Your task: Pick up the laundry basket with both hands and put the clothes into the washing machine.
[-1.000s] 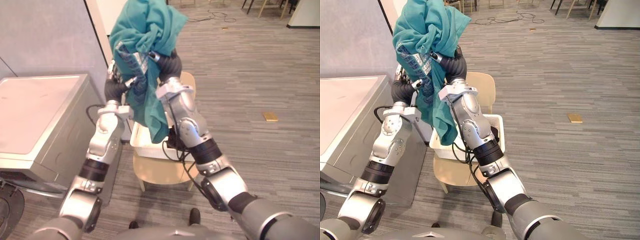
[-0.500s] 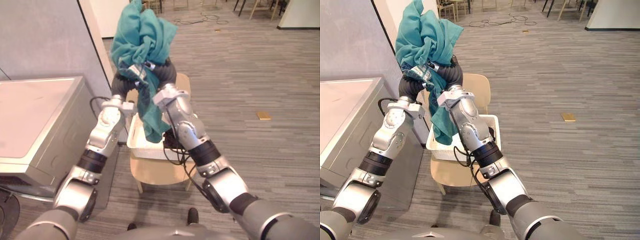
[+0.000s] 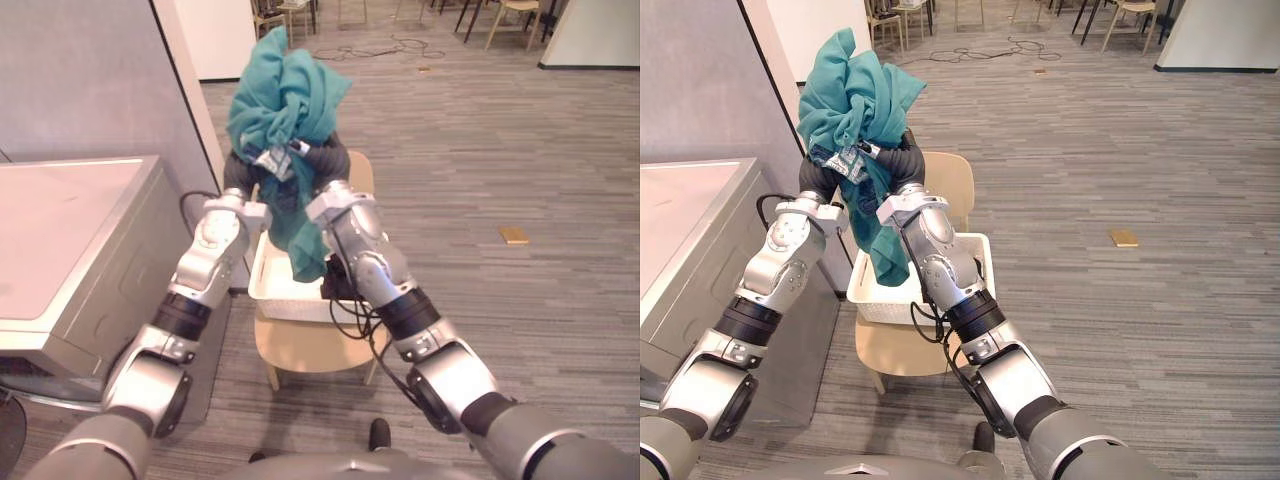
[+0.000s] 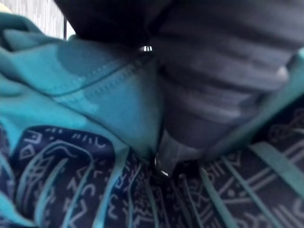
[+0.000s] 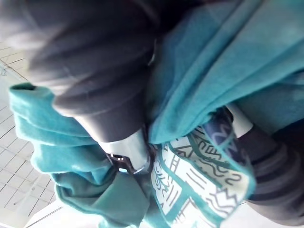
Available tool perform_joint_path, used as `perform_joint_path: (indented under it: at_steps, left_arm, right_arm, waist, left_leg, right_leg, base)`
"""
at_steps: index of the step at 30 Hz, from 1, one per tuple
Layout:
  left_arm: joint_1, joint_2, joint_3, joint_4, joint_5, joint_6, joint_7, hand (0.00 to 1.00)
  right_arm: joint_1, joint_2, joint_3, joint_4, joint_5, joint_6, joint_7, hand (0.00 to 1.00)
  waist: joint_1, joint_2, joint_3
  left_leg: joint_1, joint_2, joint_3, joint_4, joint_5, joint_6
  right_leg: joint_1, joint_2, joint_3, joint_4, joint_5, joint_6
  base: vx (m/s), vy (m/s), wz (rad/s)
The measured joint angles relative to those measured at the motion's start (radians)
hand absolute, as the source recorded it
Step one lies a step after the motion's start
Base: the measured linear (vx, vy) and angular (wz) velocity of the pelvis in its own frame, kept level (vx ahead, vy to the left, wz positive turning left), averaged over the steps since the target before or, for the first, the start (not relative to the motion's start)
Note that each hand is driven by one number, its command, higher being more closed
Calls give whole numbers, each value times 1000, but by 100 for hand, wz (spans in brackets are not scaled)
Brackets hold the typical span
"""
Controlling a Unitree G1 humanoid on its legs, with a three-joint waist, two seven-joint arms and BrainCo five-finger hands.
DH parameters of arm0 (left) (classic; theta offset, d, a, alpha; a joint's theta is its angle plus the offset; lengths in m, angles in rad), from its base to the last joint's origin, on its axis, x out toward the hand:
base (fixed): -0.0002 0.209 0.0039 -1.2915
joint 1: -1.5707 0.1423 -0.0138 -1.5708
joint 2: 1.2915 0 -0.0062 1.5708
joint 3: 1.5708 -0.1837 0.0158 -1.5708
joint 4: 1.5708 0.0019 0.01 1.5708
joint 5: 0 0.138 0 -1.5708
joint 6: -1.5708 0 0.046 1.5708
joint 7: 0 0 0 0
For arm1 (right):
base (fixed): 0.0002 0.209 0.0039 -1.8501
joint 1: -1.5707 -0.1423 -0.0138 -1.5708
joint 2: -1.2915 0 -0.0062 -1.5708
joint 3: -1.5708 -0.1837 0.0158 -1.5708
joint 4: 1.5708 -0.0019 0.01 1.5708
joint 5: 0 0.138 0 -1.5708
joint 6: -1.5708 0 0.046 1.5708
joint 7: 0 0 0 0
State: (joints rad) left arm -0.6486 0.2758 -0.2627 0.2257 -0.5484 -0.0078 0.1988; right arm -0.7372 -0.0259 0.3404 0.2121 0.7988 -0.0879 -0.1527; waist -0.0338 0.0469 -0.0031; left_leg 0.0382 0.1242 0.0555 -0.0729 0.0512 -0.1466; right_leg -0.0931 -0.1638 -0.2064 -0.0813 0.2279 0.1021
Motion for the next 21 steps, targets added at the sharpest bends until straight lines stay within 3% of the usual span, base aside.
perform_joint_path:
  at_steps: [1,2,10,16,19,21]
  left_arm:
    - [0,-3,0,0,0,2,2,100]
    - [0,-5,-4,0,-4,5,6,100]
    - [14,-54,-3,50,-63,8,11,100]
    - [117,-102,41,78,-164,8,8,100]
    - [134,-101,207,89,-196,3,31,100]
    - [136,-83,320,102,-206,-25,59,100]
  right_arm:
    - [3,0,0,0,0,-2,0,100]
    - [9,0,0,0,0,-5,0,0]
    - [57,-22,-3,-1,-1,8,19,0]
    - [203,-54,2,-75,-20,76,71,0]
    - [293,-98,-23,-131,-58,93,87,0]
    - [355,-132,-104,-155,-61,93,85,0]
  waist:
    - [0,0,0]
    - [0,0,0]
    - [1,-20,-5]
    - [0,-38,-4]
    - [-4,-43,-1]
    - [-5,-45,0]
  left_leg:
    - [0,0,0,0,0,0]
    - [0,0,0,0,0,0]
    - [-1,1,2,0,0,1]
    - [0,9,15,0,-4,-2]
    - [1,13,28,1,-11,-5]
    - [1,14,31,2,-14,-7]
  right_leg:
    - [0,0,0,0,0,0]
    - [1,0,0,0,0,0]
    - [1,1,1,0,-1,0]
    - [-10,10,14,0,-1,0]
    - [-14,16,30,0,-1,0]
    - [-14,18,33,0,-1,0]
  base:
    - [0,0,0]
    - [0,0,0]
    - [0,0,0]
    - [0,0,-7]
    - [-22,-3,-16]
    - [-23,-3,-5]
